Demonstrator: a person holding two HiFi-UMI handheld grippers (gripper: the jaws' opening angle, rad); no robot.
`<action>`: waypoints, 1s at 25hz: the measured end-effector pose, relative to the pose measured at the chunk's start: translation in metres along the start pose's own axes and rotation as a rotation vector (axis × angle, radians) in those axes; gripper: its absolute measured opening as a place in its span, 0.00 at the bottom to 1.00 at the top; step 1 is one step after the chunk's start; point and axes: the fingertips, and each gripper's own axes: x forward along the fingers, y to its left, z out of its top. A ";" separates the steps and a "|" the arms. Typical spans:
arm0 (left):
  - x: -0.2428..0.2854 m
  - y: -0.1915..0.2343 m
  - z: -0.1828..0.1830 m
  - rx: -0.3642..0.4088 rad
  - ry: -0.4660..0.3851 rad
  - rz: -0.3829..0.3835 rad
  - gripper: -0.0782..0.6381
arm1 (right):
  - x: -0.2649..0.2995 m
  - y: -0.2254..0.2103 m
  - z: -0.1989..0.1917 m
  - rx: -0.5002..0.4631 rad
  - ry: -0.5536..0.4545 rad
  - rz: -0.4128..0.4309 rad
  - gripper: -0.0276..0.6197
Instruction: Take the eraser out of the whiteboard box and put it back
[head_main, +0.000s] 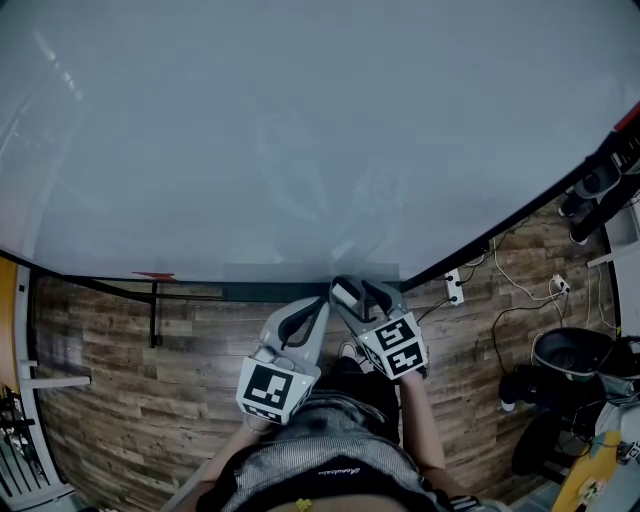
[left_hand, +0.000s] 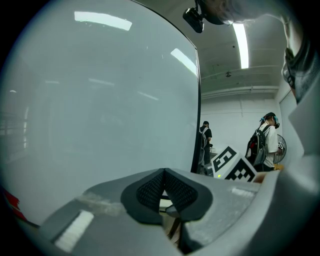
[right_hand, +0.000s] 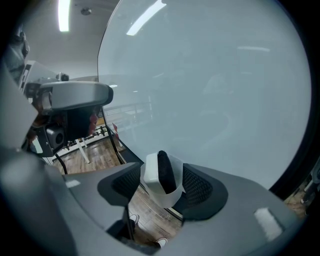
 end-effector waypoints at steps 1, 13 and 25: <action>0.000 -0.001 -0.001 0.001 0.000 -0.001 0.11 | 0.000 0.001 -0.001 0.000 0.001 0.000 0.45; 0.002 -0.011 -0.007 -0.001 0.017 -0.014 0.11 | -0.012 -0.001 -0.010 0.004 0.010 -0.013 0.45; 0.010 -0.013 -0.029 -0.022 0.066 -0.014 0.11 | -0.016 -0.001 -0.022 0.006 0.026 0.004 0.40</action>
